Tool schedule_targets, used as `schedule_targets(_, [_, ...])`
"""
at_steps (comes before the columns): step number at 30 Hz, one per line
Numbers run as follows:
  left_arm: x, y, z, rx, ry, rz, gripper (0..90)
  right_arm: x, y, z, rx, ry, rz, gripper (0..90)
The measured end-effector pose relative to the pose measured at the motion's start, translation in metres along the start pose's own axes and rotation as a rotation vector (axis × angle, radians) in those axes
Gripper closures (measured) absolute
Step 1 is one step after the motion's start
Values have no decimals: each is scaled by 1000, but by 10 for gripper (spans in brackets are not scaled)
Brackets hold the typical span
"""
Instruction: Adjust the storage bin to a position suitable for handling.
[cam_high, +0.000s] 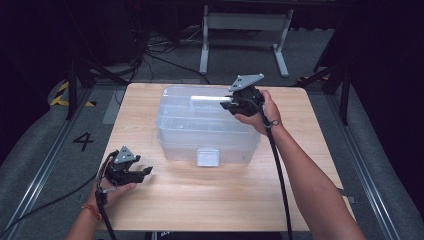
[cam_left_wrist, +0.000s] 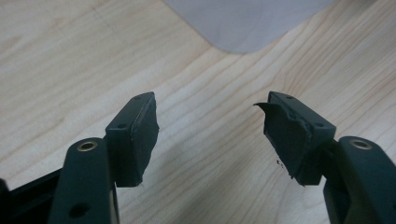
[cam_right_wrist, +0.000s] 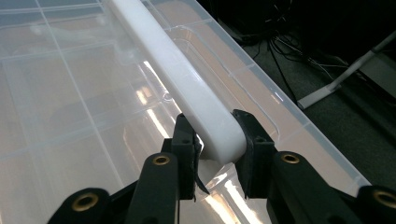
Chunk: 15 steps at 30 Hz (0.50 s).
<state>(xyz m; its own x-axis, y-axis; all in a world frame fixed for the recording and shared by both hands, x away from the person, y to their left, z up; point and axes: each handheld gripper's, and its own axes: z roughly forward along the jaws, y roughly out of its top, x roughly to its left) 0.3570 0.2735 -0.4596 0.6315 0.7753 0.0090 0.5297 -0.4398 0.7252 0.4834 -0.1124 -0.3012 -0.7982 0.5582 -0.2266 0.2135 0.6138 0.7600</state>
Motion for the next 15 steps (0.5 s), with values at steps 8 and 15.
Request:
schedule_targets(8, [-13, 28, -19, -125, 12, 17, 397, -4, 7, 0, 14, -21, -6, 722])
schedule_targets(15, [-23, 49, -31, -200, 11, 33, 430, -13, 14, 0, 32, 2, 16, 720])
